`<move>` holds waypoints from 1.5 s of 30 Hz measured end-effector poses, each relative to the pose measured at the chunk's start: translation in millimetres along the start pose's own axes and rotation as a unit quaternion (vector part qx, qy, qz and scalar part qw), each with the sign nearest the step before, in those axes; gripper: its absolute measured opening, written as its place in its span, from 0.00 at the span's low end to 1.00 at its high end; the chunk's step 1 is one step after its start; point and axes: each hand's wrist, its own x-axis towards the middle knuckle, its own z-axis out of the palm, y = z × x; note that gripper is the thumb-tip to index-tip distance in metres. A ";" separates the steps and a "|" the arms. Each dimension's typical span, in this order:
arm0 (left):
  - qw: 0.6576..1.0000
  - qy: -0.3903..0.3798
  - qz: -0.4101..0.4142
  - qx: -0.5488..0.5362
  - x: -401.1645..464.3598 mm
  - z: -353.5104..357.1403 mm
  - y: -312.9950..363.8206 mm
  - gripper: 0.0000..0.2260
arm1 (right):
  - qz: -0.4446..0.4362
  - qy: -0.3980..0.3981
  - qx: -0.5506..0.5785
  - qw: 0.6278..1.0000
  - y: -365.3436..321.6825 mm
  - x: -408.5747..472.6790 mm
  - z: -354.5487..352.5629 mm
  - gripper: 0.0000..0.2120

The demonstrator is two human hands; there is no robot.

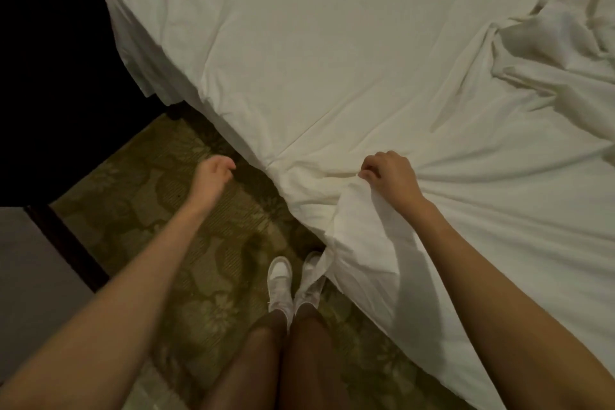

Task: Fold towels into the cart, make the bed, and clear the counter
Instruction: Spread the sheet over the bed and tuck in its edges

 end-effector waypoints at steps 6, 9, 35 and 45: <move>0.979 -0.204 0.011 -0.020 -33.6 59.7 -3.2 0.10 | -0.023 -0.030 -0.013 0.999 -5.7 10.0 4.9 0.06; 0.968 -0.237 0.020 -0.077 -44.6 115.9 -5.7 0.16 | -0.034 -0.026 -0.016 0.999 -3.1 10.8 3.6 0.07; 0.932 0.012 0.248 0.263 -2.3 122.9 1.7 0.18 | -0.083 0.079 -0.077 0.990 55.6 34.5 7.1 0.14; 0.914 -0.218 0.133 0.316 9.7 171.6 71.8 0.25 | -0.073 -0.043 -0.162 0.983 107.6 64.5 -35.7 0.24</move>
